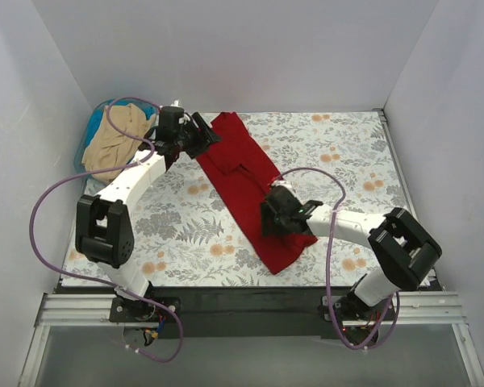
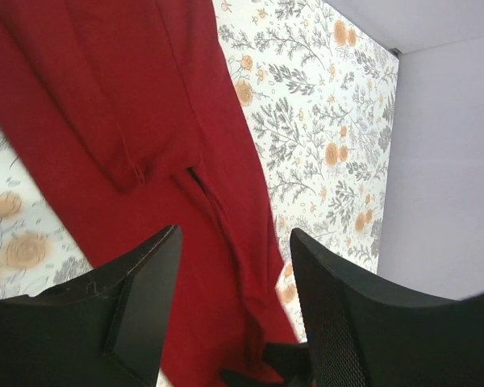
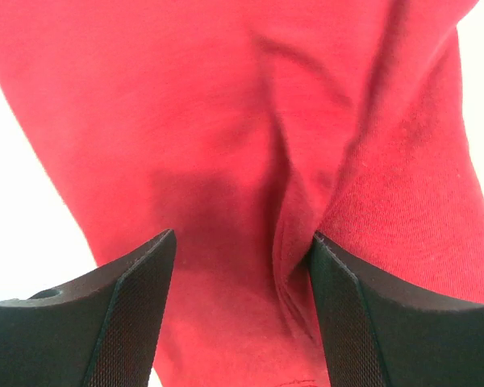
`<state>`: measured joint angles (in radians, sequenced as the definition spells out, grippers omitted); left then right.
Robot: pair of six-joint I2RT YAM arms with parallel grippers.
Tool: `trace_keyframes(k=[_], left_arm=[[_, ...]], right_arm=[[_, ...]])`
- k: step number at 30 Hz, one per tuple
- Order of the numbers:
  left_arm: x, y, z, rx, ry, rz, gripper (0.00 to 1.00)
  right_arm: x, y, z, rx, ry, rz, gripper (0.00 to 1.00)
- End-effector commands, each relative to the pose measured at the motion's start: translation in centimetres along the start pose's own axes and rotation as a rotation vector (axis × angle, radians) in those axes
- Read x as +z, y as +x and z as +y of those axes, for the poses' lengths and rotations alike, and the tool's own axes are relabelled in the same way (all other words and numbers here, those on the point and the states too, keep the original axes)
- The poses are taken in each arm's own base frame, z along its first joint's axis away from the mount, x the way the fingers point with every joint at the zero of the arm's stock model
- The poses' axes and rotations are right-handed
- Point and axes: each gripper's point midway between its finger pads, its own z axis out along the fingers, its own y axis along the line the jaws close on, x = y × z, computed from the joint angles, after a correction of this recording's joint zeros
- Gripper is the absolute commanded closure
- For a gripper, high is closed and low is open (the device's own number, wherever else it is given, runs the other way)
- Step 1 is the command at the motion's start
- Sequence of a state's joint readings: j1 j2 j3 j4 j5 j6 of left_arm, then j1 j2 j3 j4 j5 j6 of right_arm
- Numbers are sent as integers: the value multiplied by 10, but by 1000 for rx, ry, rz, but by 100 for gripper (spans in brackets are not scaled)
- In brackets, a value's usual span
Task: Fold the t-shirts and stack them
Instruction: Fold the tshirt
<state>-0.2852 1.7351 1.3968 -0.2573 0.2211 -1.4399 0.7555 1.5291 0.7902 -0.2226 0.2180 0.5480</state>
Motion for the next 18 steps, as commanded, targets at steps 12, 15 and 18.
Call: trace_keyframes(k=[12, 15, 18], left_arm=[[-83, 56, 56, -35, -196, 53, 48], [-100, 75, 69, -64, -208, 62, 50], [-115, 96, 84, -93, -233, 87, 53]], right_arm=[[-31, 70, 155, -15, -163, 161, 25], [-46, 66, 142, -15, -164, 122, 24], [-58, 65, 117, 12, -142, 65, 21]])
